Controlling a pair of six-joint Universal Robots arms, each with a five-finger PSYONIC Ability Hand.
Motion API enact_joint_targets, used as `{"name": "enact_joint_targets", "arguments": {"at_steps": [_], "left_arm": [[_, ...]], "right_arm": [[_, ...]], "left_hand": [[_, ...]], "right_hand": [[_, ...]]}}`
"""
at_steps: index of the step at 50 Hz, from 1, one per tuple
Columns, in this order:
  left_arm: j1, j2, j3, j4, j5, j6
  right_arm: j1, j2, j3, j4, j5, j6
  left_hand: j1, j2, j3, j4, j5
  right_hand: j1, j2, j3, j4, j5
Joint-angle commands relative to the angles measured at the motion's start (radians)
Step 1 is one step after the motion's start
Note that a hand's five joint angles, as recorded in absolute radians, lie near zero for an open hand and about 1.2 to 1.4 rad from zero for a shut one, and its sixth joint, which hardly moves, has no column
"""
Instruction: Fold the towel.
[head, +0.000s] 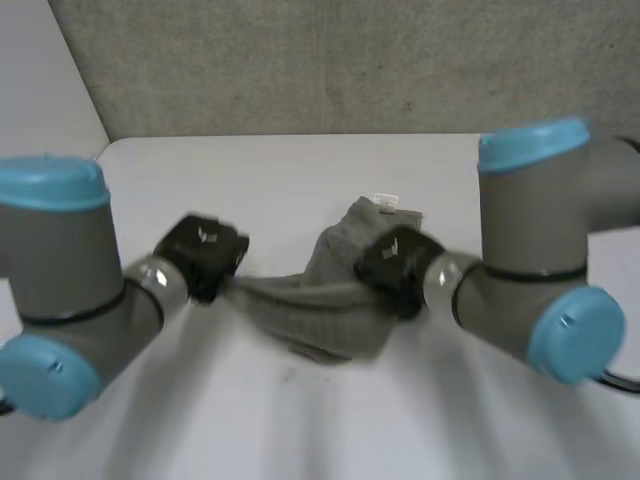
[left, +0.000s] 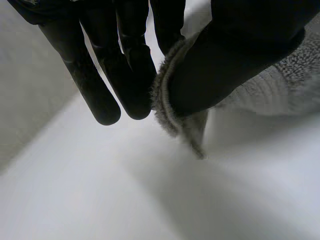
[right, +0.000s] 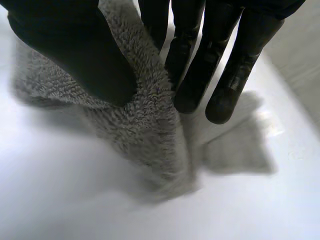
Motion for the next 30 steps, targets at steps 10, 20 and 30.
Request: {"name": "enact_joint_targets", "arguments": {"at_steps": [10,20,30], "left_arm": [[-0.003,-0.071,0.451,0.876,-0.008,-0.102],[0.006,-0.007,0.164,0.699,-0.006,-0.124],[0.025,-0.008,-0.241,0.619,-0.002,-0.107]], "right_arm": [[-0.001,-0.167,-0.145,-1.027,0.245,0.103],[0.012,-0.177,0.025,-0.732,0.115,0.077],[0.008,-0.017,0.189,-0.257,-0.019,0.065]], "left_hand": [[0.201,0.179,0.18,0.179,0.184],[0.201,0.179,0.18,0.179,0.184],[0.201,0.179,0.18,0.179,0.184]], "right_hand": [[0.416,0.216,0.202,0.201,0.231],[0.416,0.216,0.202,0.201,0.231],[0.416,0.216,0.202,0.201,0.231]]}}
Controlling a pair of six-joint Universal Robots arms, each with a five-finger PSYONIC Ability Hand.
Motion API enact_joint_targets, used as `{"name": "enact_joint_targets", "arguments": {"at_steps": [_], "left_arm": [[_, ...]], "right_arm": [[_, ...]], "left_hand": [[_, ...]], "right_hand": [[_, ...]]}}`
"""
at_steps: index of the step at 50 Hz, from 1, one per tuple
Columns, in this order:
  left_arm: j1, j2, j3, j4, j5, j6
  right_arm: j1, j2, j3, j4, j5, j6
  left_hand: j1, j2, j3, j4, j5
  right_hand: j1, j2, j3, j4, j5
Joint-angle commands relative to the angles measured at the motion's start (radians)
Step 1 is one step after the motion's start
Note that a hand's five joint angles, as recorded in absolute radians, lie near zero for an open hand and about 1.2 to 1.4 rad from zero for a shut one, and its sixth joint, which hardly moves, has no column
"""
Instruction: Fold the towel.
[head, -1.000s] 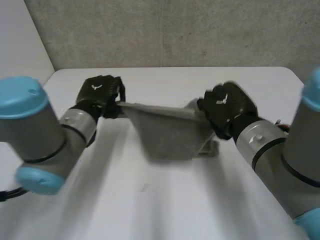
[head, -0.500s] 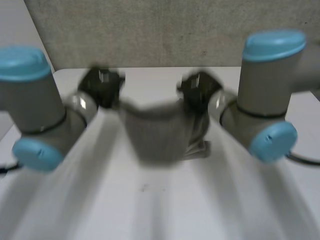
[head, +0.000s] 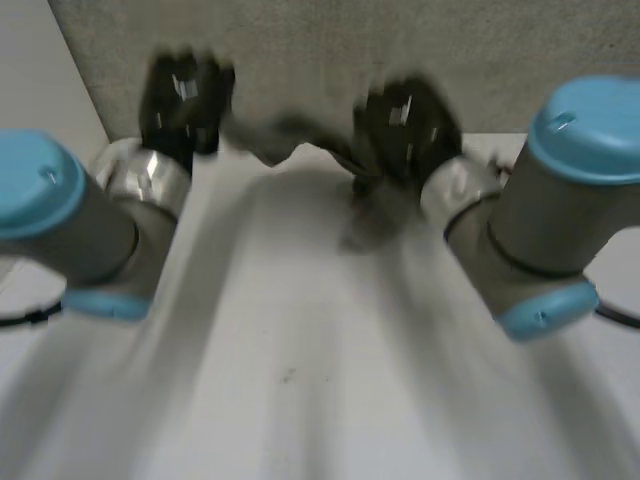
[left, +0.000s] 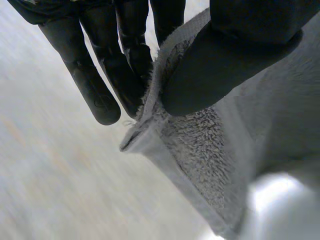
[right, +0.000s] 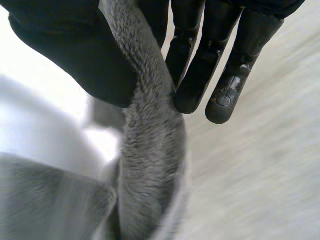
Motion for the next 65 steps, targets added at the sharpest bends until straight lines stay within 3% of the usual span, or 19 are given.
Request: {"name": "enact_joint_targets", "arguments": {"at_steps": [1,5,12,15,16,17,18,19,25,33,50,65], "left_arm": [[0.01,-0.004,-0.31,-0.045,0.006,0.01],[0.002,-0.009,-0.382,-0.044,0.006,0.008],[0.017,0.007,-0.371,-0.045,0.003,0.01],[0.033,0.06,-0.368,-0.047,0.0,0.008],[0.042,0.091,-0.37,-0.045,0.002,0.007],[0.042,0.091,-0.37,-0.045,0.002,0.007],[0.048,0.115,-0.368,-0.047,0.003,0.002],[0.048,0.137,-0.362,-0.047,0.005,-0.002],[0.039,0.25,-0.327,-0.053,0.005,-0.004],[0.03,0.318,-0.238,-0.143,0.005,-0.005],[0.014,0.312,-0.224,-0.156,-0.003,-0.059],[0.016,0.312,-0.226,-0.156,-0.004,-0.076]], "right_arm": [[-0.002,0.122,0.092,0.309,-0.089,-0.008],[-0.015,0.168,0.1,0.363,-0.098,0.006],[-0.076,0.118,0.137,0.246,-0.087,0.077],[-0.099,0.059,0.178,0.201,-0.089,0.175],[-0.117,0.03,0.203,0.179,-0.089,0.228],[-0.139,0.001,0.23,0.151,-0.09,0.285],[-0.139,0.001,0.231,0.151,-0.09,0.285],[-0.159,-0.025,0.258,0.129,-0.089,0.332],[-0.228,-0.088,0.347,0.096,-0.089,0.451],[-0.259,-0.094,0.437,0.102,-0.092,0.544],[-0.243,-0.016,0.459,0.017,-0.104,0.638],[-0.113,0.216,0.215,-0.055,-0.037,0.834]], "left_hand": [[0.195,0.178,0.18,0.179,0.182],[0.195,0.178,0.18,0.179,0.182],[0.195,0.178,0.18,0.179,0.182],[0.195,0.178,0.18,0.179,0.182],[0.195,0.178,0.18,0.179,0.182],[0.195,0.178,0.18,0.179,0.182],[0.195,0.178,0.18,0.179,0.182],[0.195,0.178,0.18,0.179,0.182],[0.195,0.178,0.18,0.179,0.182],[0.195,0.178,0.18,0.179,0.182],[0.195,0.178,0.18,0.179,0.182],[0.195,0.178,0.18,0.179,0.182]], "right_hand": [[0.416,0.216,0.202,0.201,0.228],[0.416,0.216,0.202,0.201,0.228],[0.416,0.216,0.202,0.201,0.228],[0.416,0.216,0.202,0.201,0.228],[0.348,0.148,0.134,0.132,0.159],[0.071,-0.129,-0.143,-0.145,-0.118],[0.068,-0.132,-0.146,-0.147,-0.12],[-0.214,-0.414,-0.428,-0.429,-0.402],[-0.46,-0.66,-0.674,-0.675,-0.648],[-0.601,-0.801,-0.815,-0.816,-0.79],[-0.595,-0.796,-0.81,-0.811,-0.784],[-0.601,-0.801,-0.815,-0.817,-0.79]]}}
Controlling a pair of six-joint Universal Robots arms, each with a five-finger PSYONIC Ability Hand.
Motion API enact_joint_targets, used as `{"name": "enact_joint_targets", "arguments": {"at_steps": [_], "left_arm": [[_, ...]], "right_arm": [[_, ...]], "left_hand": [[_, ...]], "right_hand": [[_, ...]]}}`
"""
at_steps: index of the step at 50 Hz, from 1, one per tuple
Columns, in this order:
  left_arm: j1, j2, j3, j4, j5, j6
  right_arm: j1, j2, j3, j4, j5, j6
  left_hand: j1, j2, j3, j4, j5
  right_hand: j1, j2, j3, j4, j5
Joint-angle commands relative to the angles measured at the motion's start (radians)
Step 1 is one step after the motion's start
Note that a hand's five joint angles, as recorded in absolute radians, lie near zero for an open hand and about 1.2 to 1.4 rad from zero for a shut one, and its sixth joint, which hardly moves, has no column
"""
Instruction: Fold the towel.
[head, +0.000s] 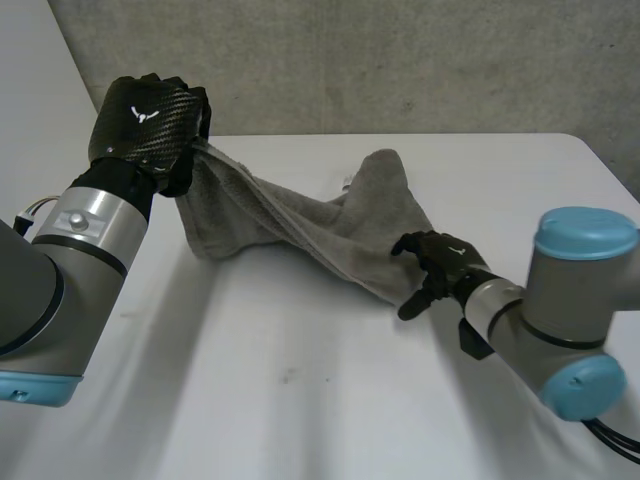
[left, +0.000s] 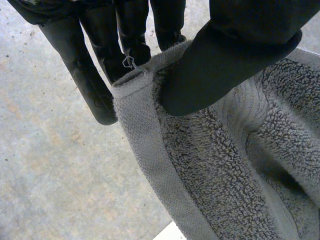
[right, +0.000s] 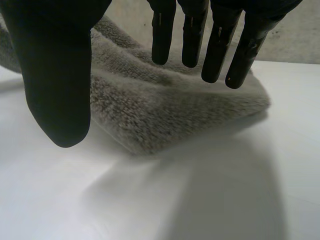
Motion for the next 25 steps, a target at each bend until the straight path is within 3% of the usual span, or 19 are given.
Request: {"name": "enact_joint_targets", "arguments": {"at_steps": [1,3,5,6,7,9,11,15,18,20,21,25], "left_arm": [[0.001,0.004,0.0,0.0,0.0,0.001],[0.003,0.004,-0.001,0.0,-0.002,-0.001],[0.004,0.004,0.0,0.0,-0.002,-0.001],[0.004,0.004,-0.001,0.0,-0.002,-0.002],[0.004,0.004,-0.001,0.0,-0.002,-0.002],[0.008,0.007,-0.001,0.0,-0.003,-0.004],[0.009,0.01,-0.001,0.001,-0.003,-0.004],[0.014,0.012,0.002,0.001,-0.003,-0.002],[0.018,0.015,0.003,0.001,-0.005,-0.002],[0.02,0.018,0.002,0.0,-0.005,-0.004],[0.018,0.022,0.002,0.0,-0.005,-0.007],[0.017,0.033,0.002,-0.002,-0.005,-0.031]], "right_arm": [[0.085,0.127,-0.132,-0.065,0.068,0.08],[0.092,0.153,-0.151,-0.084,0.093,0.078],[0.094,0.171,-0.162,-0.101,0.113,0.074],[0.094,0.185,-0.171,-0.116,0.139,0.069],[0.094,0.185,-0.171,-0.116,0.139,0.069],[0.093,0.194,-0.185,-0.146,0.191,0.064],[0.086,0.19,-0.189,-0.16,0.22,0.06],[0.073,0.153,-0.176,-0.173,0.277,0.032],[0.016,0.026,-0.146,-0.202,0.306,-0.043],[-0.062,-0.116,-0.133,-0.222,0.276,-0.171],[-0.062,-0.117,-0.133,-0.222,0.275,-0.172],[-0.093,-0.273,-0.151,-0.2,0.142,-0.4]], "left_hand": [[0.193,0.178,0.18,0.179,0.182],[0.193,0.178,0.18,0.179,0.182],[0.193,0.178,0.18,0.179,0.182],[0.193,0.178,0.18,0.179,0.182],[0.193,0.178,0.18,0.179,0.182],[0.193,0.178,0.18,0.179,0.182],[0.193,0.178,0.18,0.179,0.182],[0.193,0.178,0.18,0.179,0.182],[0.193,0.178,0.18,0.179,0.182],[0.193,0.178,0.18,0.179,0.182],[0.193,0.178,0.18,0.179,0.182],[0.193,0.178,0.18,0.179,0.182]], "right_hand": [[0.036,-0.014,0.001,0.023,0.024],[0.098,0.047,0.062,0.084,0.085],[0.239,0.188,0.204,0.226,0.226],[0.428,0.377,0.393,0.415,0.415],[0.43,0.379,0.395,0.417,0.417],[0.9,0.85,0.865,0.887,0.888],[1.038,0.988,1.003,1.025,1.026],[1.04,0.989,1.004,1.026,1.027],[1.04,0.989,1.004,1.026,1.027],[1.04,0.989,1.004,1.026,1.027],[1.04,0.989,1.004,1.026,1.027],[1.04,0.989,1.004,1.026,1.027]]}}
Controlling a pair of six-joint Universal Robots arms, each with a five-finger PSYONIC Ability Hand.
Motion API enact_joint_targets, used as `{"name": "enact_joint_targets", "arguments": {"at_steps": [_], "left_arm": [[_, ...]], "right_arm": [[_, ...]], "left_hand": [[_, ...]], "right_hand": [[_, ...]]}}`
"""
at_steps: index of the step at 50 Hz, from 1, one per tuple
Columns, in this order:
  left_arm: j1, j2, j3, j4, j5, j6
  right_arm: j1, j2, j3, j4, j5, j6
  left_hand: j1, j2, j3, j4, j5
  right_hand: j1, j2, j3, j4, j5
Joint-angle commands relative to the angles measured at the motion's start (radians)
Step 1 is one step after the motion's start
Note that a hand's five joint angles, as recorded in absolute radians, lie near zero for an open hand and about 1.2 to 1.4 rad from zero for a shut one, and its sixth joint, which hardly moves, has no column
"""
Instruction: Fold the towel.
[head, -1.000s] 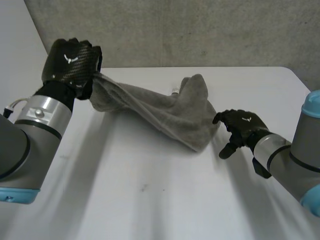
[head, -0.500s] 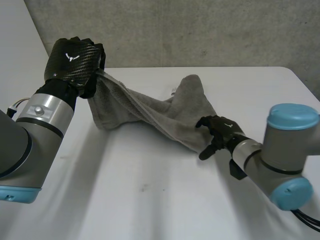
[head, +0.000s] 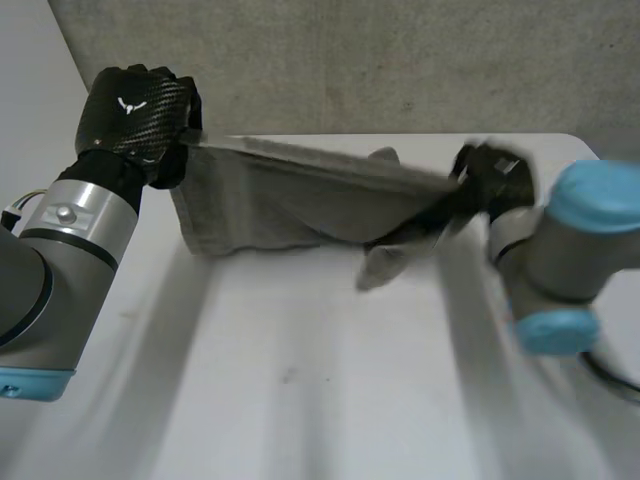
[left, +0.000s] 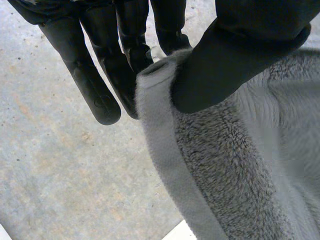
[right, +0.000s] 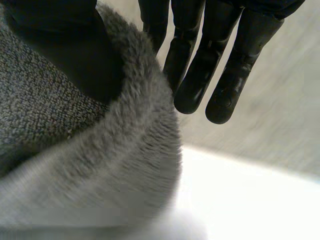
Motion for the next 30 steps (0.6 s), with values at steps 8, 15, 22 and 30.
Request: {"name": "enact_joint_targets", "arguments": {"at_steps": [8,15,22,30], "left_arm": [[0.001,0.033,-0.005,-0.014,0.004,-0.041],[0.001,-0.011,-0.011,-0.103,0.009,-0.037],[-0.001,-0.167,-0.014,-0.191,0.018,0.002],[0.001,-0.405,0.087,-0.222,0.02,0.097]], "right_arm": [[-0.086,-0.305,-0.14,0.325,-0.231,-0.486],[-0.071,-0.162,-0.198,0.679,-0.232,-0.618],[-0.051,-0.05,-0.095,0.822,-0.231,-0.753],[-0.045,0.033,-0.113,0.817,-0.228,-0.822]], "left_hand": [[0.193,0.178,0.18,0.179,0.182],[0.193,0.178,0.18,0.179,0.182],[0.193,0.178,0.18,0.179,0.182],[0.193,0.178,0.18,0.179,0.182]], "right_hand": [[0.448,0.221,0.212,0.203,0.264],[0.448,0.221,0.212,0.203,0.264],[0.448,0.221,0.212,0.203,0.264],[0.448,0.221,0.212,0.203,0.264]]}}
